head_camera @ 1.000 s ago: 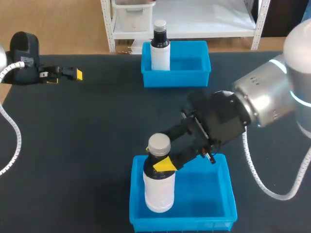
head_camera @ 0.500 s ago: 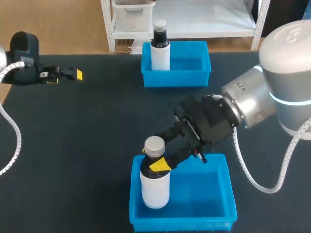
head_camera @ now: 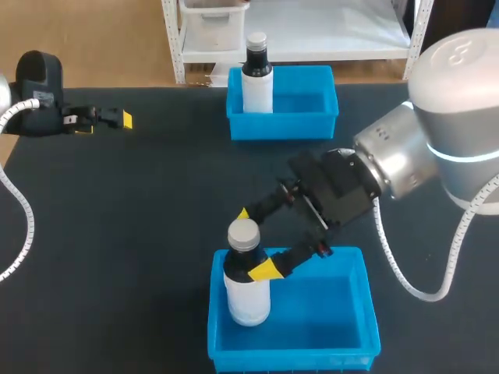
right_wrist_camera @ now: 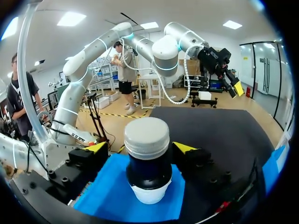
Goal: Pick up the bottle, and place it in the far bin if it is heavy, or in the near bin if it is light.
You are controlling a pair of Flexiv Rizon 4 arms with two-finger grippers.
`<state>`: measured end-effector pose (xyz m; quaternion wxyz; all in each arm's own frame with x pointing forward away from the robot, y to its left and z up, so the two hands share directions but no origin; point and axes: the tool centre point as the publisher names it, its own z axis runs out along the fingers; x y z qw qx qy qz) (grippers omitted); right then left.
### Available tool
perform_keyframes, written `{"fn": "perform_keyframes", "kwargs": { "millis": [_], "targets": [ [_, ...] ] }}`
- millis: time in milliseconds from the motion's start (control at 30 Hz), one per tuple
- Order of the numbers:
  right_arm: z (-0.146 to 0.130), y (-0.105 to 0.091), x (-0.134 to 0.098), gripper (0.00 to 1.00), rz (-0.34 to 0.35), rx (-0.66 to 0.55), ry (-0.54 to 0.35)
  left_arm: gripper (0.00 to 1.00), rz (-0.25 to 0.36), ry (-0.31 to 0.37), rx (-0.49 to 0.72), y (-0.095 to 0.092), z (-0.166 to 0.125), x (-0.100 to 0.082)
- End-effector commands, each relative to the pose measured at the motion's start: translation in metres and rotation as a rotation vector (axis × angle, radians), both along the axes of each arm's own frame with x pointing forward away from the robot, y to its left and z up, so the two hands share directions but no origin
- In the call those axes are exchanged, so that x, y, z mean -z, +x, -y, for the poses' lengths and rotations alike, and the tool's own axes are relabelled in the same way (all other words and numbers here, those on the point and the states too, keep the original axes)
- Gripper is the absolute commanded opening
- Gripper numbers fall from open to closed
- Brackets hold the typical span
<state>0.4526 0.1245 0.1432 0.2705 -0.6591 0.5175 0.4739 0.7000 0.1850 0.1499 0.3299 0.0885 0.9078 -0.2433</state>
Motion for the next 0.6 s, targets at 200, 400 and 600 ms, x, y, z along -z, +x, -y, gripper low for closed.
{"fn": "perform_keyframes", "kwargs": {
  "millis": [200,400,600],
  "targets": [
    [0.042,0.016,-0.013,1.0,-0.004,0.055,-0.078,1.0,0.0,0.0,0.0,0.0,0.0,0.0],
    [0.087,0.048,-0.026,1.0,-0.047,0.202,-0.088,1.0,0.0,0.0,0.0,0.0,0.0,0.0],
    [0.127,0.089,-0.036,1.0,-0.113,0.411,-0.069,1.0,0.0,0.0,0.0,0.0,0.0,0.0]
  ]
}}
